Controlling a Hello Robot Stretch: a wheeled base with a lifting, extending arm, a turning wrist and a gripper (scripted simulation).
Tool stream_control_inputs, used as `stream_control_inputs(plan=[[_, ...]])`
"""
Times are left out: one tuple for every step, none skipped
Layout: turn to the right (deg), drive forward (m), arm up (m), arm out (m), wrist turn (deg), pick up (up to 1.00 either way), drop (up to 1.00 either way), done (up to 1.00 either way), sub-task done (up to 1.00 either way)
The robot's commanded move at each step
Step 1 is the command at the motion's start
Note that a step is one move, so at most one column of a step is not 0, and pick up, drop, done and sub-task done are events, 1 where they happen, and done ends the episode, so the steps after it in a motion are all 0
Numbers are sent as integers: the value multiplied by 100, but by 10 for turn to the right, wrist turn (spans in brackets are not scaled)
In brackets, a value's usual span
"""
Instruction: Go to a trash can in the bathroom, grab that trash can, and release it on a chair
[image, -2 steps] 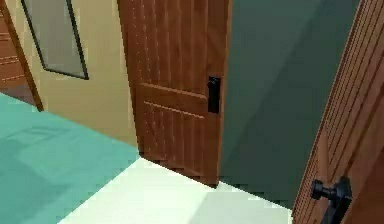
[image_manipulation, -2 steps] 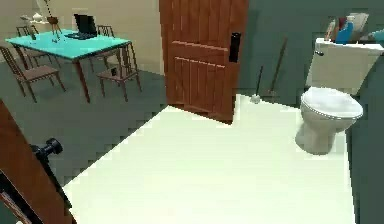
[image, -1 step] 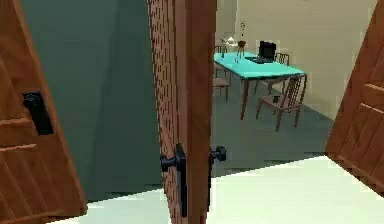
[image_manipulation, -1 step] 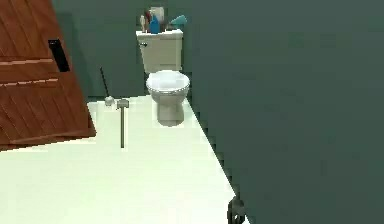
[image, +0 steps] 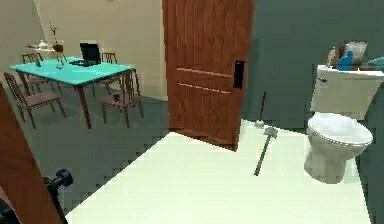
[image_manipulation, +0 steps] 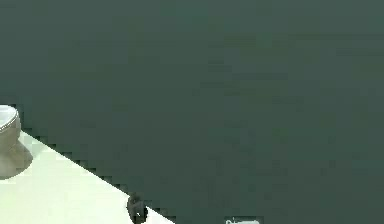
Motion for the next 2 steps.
stream_control_inputs(plan=[[270, 0, 0, 0, 0, 0, 0, 0, 0], [0, 15, 0, 0, 0, 0, 0, 0, 0]])
